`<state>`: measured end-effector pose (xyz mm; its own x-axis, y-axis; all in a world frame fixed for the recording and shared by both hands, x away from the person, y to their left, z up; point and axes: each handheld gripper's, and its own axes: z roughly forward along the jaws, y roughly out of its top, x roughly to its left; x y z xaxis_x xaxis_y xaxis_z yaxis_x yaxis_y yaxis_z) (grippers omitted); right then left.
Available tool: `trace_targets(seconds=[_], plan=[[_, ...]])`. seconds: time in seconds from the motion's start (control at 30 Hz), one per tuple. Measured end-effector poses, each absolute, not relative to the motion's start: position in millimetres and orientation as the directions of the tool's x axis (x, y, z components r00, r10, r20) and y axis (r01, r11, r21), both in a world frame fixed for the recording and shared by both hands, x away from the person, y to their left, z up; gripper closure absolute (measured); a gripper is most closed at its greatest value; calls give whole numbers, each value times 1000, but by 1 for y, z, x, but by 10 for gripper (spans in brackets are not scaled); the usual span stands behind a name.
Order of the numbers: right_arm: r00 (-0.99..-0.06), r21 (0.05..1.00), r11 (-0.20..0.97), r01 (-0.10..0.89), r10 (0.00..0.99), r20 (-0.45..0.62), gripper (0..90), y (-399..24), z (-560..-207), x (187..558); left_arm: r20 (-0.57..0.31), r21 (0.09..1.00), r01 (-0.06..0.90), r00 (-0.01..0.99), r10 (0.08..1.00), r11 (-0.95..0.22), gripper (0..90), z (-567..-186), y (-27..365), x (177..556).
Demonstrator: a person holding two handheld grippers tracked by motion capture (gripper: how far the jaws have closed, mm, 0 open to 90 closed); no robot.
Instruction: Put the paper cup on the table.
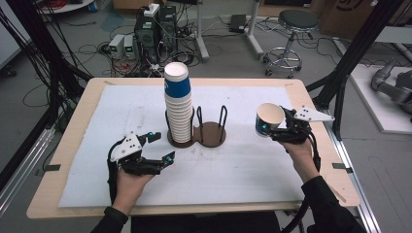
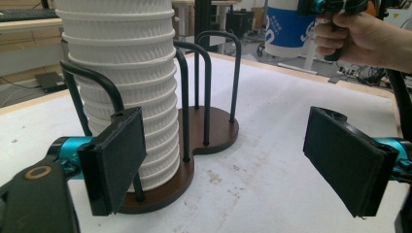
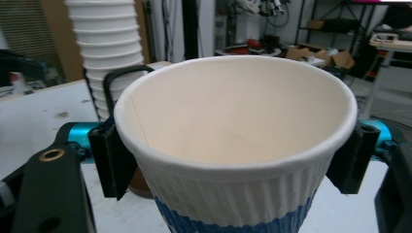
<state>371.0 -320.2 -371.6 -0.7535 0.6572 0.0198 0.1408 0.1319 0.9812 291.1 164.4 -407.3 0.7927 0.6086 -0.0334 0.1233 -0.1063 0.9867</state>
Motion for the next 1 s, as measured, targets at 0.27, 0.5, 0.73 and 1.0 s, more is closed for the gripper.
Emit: trace_targets(seconds=[0.27,0.5,0.73,1.0], plan=[[-702,968,188,163,711,-20,207,-321,-383,380,-26,984,127,793,608,-124,155,-408,164,291],[-660,971,155,184,751,5,208,-328,-395,388,-29,983,135,791,611,-128,154,-410,163,292],[-611,969,118,216,790,40,208,-330,-405,393,-34,981,143,791,611,-132,155,-411,162,292],[-570,962,106,252,820,59,210,-329,-416,403,-26,981,136,795,606,-137,155,-411,159,293]])
